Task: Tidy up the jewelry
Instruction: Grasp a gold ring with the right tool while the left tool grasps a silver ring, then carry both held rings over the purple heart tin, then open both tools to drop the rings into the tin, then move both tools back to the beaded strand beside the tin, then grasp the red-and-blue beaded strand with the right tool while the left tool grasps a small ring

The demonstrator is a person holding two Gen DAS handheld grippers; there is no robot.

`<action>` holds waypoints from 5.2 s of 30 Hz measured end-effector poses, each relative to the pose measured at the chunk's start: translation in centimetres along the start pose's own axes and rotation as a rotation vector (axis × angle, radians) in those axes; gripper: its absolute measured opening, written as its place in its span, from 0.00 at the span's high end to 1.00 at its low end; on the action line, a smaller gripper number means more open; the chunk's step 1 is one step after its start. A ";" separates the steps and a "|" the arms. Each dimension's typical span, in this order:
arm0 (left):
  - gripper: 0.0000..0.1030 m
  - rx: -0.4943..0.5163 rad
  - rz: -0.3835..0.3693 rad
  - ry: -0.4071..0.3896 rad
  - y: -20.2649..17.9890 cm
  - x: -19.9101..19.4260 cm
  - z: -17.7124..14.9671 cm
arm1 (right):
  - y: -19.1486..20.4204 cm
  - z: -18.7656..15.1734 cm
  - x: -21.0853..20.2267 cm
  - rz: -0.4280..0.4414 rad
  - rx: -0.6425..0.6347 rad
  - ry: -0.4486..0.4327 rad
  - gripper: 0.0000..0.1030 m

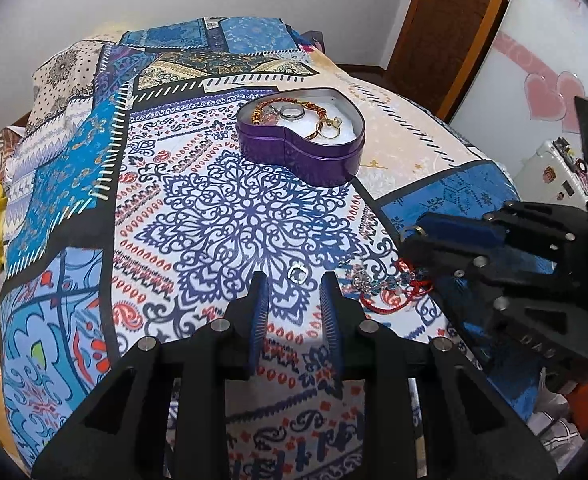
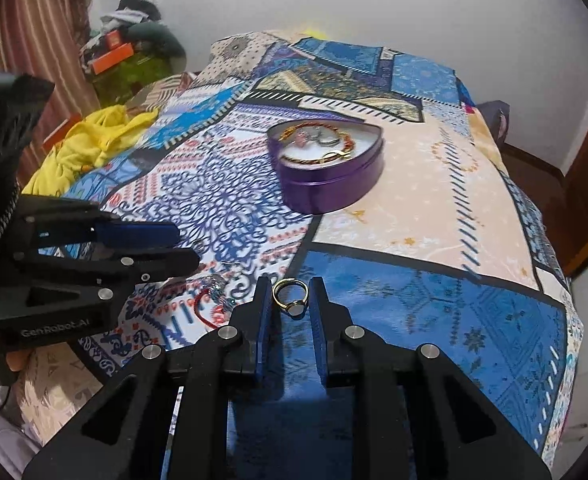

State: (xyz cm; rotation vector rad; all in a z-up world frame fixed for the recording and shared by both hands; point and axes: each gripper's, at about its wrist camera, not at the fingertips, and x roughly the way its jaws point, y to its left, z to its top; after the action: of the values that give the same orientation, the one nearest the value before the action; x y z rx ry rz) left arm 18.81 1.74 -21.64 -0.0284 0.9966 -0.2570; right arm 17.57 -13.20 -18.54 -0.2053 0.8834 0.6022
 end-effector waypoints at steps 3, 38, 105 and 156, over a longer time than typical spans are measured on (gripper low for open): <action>0.74 0.011 0.011 0.002 -0.2 0.3 0.2 | -0.7 0.1 -0.4 -0.012 0.017 -0.013 0.84; 0.91 0.021 0.040 -0.209 -1.4 -5.8 4.8 | -2.6 4.6 -5.4 -0.061 0.066 -0.207 0.84; 0.86 0.010 0.004 -0.156 -0.3 -0.8 10.0 | -5.0 9.5 -1.3 0.013 0.129 -0.119 0.75; 0.64 -0.067 0.087 -0.068 1.4 -5.5 -2.1 | 3.2 -1.1 0.5 0.014 -0.085 0.032 0.63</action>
State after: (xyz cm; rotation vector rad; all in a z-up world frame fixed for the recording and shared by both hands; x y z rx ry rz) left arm 14.53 4.54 -18.46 -0.0541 0.9358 -0.1418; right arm 15.25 -10.82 -19.39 -0.2862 0.8916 0.6512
